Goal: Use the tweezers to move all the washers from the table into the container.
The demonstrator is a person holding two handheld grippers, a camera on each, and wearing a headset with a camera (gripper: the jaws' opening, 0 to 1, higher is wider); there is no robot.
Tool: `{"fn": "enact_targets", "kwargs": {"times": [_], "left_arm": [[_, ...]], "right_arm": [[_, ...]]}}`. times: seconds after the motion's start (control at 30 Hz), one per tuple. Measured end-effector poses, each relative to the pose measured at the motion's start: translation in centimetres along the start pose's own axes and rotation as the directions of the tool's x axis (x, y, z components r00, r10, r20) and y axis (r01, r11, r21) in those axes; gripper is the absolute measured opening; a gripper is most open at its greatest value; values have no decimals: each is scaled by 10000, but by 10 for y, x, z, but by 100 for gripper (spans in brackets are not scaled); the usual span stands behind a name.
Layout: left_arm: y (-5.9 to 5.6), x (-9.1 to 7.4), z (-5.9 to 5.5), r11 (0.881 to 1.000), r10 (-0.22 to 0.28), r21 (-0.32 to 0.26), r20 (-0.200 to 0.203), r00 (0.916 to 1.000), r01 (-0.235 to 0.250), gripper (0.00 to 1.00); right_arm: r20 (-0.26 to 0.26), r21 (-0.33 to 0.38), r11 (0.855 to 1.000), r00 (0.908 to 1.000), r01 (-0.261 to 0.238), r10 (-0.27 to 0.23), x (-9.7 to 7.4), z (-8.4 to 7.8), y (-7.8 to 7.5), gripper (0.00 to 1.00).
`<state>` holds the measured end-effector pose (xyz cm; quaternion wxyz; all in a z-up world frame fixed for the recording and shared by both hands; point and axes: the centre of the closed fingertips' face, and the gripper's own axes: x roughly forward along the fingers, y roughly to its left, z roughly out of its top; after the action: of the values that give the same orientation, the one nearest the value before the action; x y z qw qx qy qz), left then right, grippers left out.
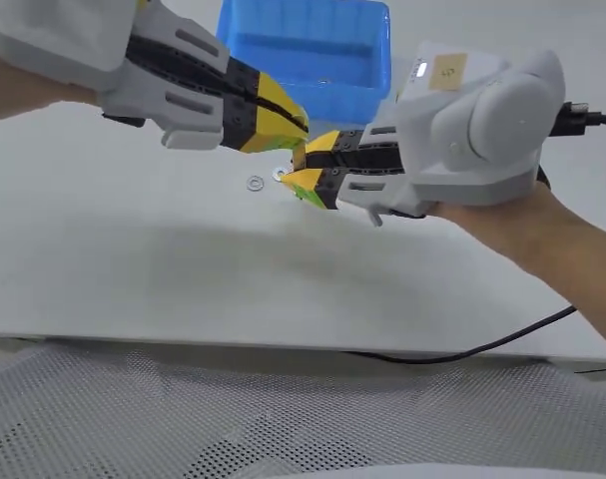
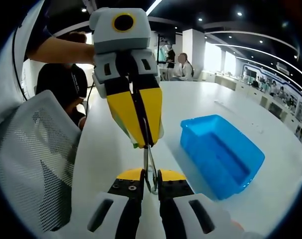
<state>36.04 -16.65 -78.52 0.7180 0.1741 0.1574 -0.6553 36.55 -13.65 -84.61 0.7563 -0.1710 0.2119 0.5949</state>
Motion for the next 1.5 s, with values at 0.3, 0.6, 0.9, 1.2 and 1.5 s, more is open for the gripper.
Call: {"fn": "enact_targets", "kwargs": {"times": [0.3,0.6,0.9,1.2,1.5], "left_arm": [[-1,-1,-1,10000,-19,9,-63,10000,19,3],[-1,0,-1,10000,-43,-39,-83,10000,42,3],[-2,2,0,9999,-109,-3,-109,9999,109,3],[-1,-2,3,10000,-34,38,-67,10000,34,3],[3,-9,14,9997,62,230,59,10000,-64,3]], "right_arm": [[-99,-4,10000,9999,-73,73,-2,0,0,12],[-242,-119,9999,9997,-96,94,-3,-5,0,12],[-247,-179,9998,9996,-122,118,-3,-6,0,11],[-192,-212,9998,9998,-49,45,-6,-1,1,11],[-129,-456,9989,9999,81,-87,-12,12,-1,11]]}}
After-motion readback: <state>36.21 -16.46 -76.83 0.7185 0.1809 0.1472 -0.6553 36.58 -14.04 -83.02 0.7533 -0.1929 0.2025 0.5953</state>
